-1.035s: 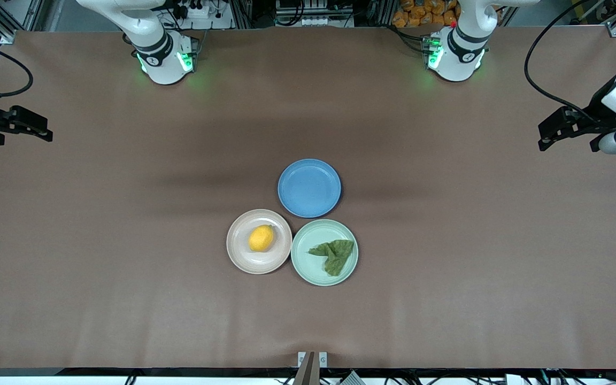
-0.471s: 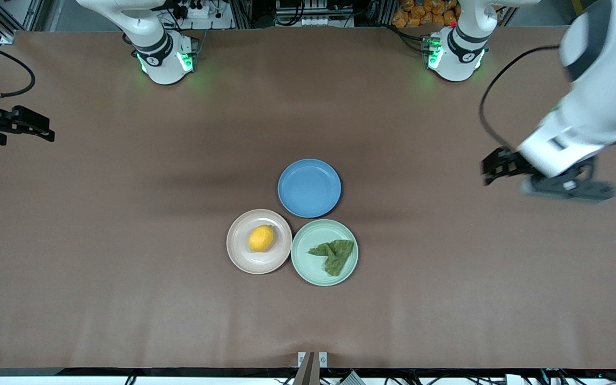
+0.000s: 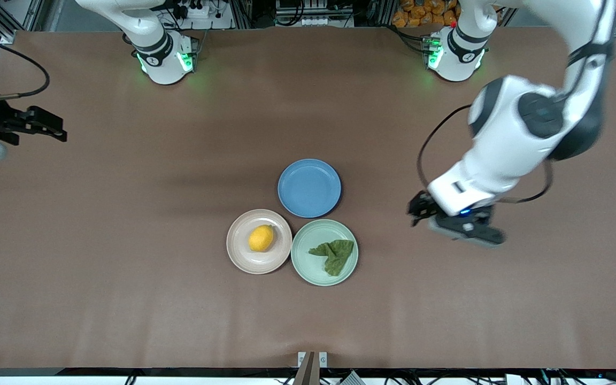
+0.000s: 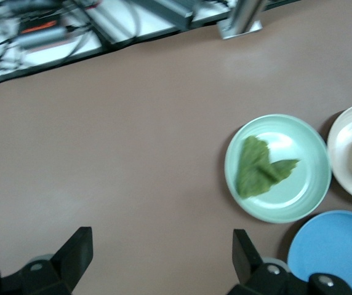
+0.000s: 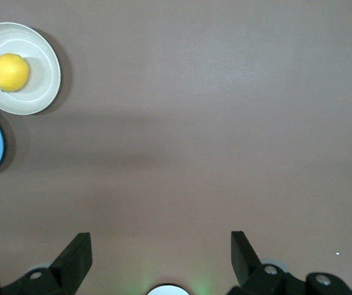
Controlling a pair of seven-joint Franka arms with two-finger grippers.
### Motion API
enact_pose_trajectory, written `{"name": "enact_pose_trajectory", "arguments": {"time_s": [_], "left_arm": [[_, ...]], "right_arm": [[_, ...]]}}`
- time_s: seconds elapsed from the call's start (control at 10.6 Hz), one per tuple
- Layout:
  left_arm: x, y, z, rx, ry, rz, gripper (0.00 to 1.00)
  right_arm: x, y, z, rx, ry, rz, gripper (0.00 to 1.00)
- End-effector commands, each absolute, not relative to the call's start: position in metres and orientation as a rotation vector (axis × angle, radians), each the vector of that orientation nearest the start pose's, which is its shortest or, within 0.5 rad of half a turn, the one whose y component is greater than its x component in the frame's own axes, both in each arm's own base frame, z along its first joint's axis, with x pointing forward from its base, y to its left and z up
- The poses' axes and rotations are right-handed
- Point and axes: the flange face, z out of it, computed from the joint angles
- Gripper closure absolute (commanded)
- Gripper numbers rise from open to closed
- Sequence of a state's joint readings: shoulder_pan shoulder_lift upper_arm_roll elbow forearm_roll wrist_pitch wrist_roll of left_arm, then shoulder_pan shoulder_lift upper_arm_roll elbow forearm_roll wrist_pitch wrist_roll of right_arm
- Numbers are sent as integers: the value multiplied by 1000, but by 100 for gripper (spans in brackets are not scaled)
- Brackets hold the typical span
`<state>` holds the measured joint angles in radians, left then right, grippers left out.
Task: Pick lemon and lettuce from plates
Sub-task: 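Reach the left gripper down to the lettuce on the green plate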
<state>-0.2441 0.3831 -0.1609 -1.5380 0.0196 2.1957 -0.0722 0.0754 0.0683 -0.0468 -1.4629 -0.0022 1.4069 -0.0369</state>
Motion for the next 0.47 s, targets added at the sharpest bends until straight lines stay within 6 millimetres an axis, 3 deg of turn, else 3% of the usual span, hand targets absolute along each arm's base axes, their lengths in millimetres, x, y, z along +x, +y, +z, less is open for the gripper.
{"name": "enact_pose_trajectory", "arguments": {"time_s": [0.0, 0.09, 0.19, 0.38], "left_arm": [[651, -313, 410, -3146, 639, -491, 0], [653, -325, 388, -3149, 674, -519, 0], [644, -354, 365, -3148, 738, -525, 0], [641, -378, 309, -3156, 783, -581, 0]], "right_arm": [[557, 48, 625, -3151, -29, 183, 0], [557, 60, 624, -3154, -16, 182, 0], [558, 71, 620, -3157, -12, 191, 0], [559, 89, 615, -3162, -7, 197, 0]]}}
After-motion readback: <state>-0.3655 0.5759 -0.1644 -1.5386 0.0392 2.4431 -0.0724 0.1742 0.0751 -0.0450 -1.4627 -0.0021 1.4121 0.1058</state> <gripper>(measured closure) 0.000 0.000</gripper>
